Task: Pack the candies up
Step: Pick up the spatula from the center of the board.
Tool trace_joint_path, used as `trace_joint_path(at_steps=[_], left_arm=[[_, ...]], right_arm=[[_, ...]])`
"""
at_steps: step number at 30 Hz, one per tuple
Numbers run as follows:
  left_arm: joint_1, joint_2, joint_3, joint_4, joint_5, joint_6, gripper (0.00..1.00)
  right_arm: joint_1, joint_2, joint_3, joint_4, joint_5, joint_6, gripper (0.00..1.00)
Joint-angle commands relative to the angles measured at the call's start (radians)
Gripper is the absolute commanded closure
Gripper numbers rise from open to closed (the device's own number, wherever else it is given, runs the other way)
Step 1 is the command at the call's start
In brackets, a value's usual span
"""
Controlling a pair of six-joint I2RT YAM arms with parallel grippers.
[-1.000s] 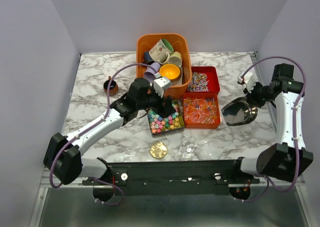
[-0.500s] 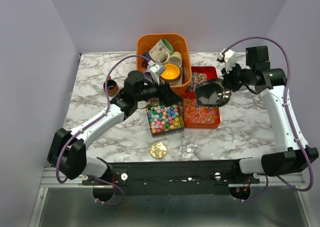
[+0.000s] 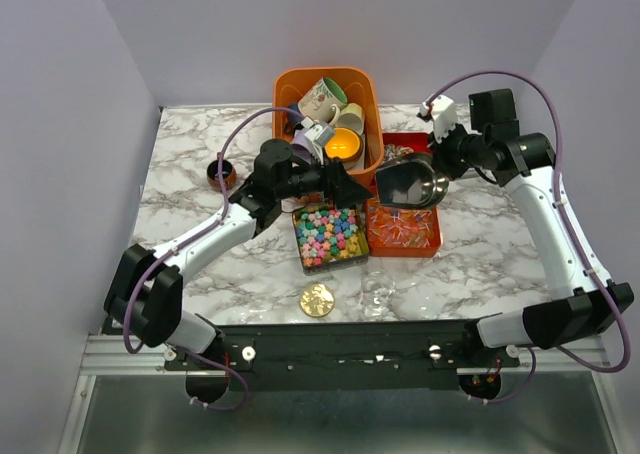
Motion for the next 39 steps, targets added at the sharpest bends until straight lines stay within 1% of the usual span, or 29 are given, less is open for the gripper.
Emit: trace_joint_path(at_steps=[1,9,12,15,16,18,19,22,23,25,27,28,29,30,31,32,33,35,36,37,38,39], left_arm=[[-0.013,0.06,0.052,0.055,0.014,-0.037,0.17],[-0.021,0.115,0.088,0.093,0.011,-0.079,0.18],[-0.023,0.13,0.088,0.104,0.011,-0.094,0.23],[-0.024,0.147,0.088,0.113,0.019,-0.109,0.31],[-0.024,0.156,0.091,0.112,0.042,-0.109,0.36],[-0.024,0.167,0.1,0.109,0.067,-0.102,0.42],[-0.024,0.17,0.098,0.109,0.073,-0.1,0.49],[-0.019,0.163,0.088,0.112,0.105,-0.086,0.61],[-0.015,0.158,0.075,0.122,0.119,-0.085,0.66],[-0.006,0.149,0.063,0.128,0.134,-0.083,0.72],[0.022,0.144,0.048,0.127,0.163,-0.08,0.89],[0.033,0.141,0.045,0.128,0.171,-0.08,1.0],[0.046,0.138,0.034,0.122,0.179,-0.08,1.0],[0.072,0.135,0.029,0.125,0.203,-0.085,1.0],[0.088,0.137,0.029,0.127,0.223,-0.091,1.0],[0.1,0.132,0.026,0.127,0.238,-0.093,1.0],[0.124,0.13,0.025,0.121,0.252,-0.093,1.0],[0.145,0.114,0.022,0.11,0.301,-0.085,1.0],[0.155,0.109,0.02,0.106,0.324,-0.08,1.0],[0.169,0.098,0.016,0.102,0.37,-0.076,1.0],[0.175,0.094,0.003,0.11,0.404,-0.08,1.0],[0.18,0.092,-0.003,0.112,0.438,-0.088,1.0]], right_arm=[[0.029,0.017,0.045,0.046,0.024,0.038,0.99],[0.08,0.017,0.011,0.063,0.016,0.048,0.99],[0.094,0.026,0.014,0.068,-0.007,0.059,0.99],[0.103,0.035,0.023,0.082,-0.025,0.088,0.99],[0.106,0.04,0.031,0.08,-0.048,0.101,1.0],[0.112,0.043,0.034,0.083,-0.07,0.108,0.99],[0.115,0.044,0.034,0.083,-0.086,0.108,1.0],[0.128,0.046,0.028,0.076,-0.096,0.111,0.99],[0.129,0.046,0.02,0.075,-0.109,0.111,0.99],[0.129,0.041,0.009,0.074,-0.125,0.113,0.99],[0.131,0.037,0.002,0.066,-0.149,0.113,0.99],[0.131,0.035,0.002,0.065,-0.156,0.108,0.99],[0.131,0.029,0.002,0.065,-0.163,0.108,0.99],[0.131,0.028,0.006,0.063,-0.169,0.104,0.97],[0.129,0.024,0.011,0.063,-0.172,0.092,0.89],[0.131,0.021,0.022,0.062,-0.182,0.078,0.75],[0.129,0.015,0.031,0.056,-0.192,0.064,0.53],[0.128,-0.011,0.046,0.068,-0.203,0.033,0.43],[0.128,-0.034,0.034,0.118,-0.218,0.015,0.34],[0.128,-0.099,-0.025,0.153,-0.238,-0.031,0.31],[0.125,-0.138,-0.067,0.196,-0.295,-0.059,0.28],[0.126,-0.184,-0.126,0.309,-0.315,-0.079,0.25]])
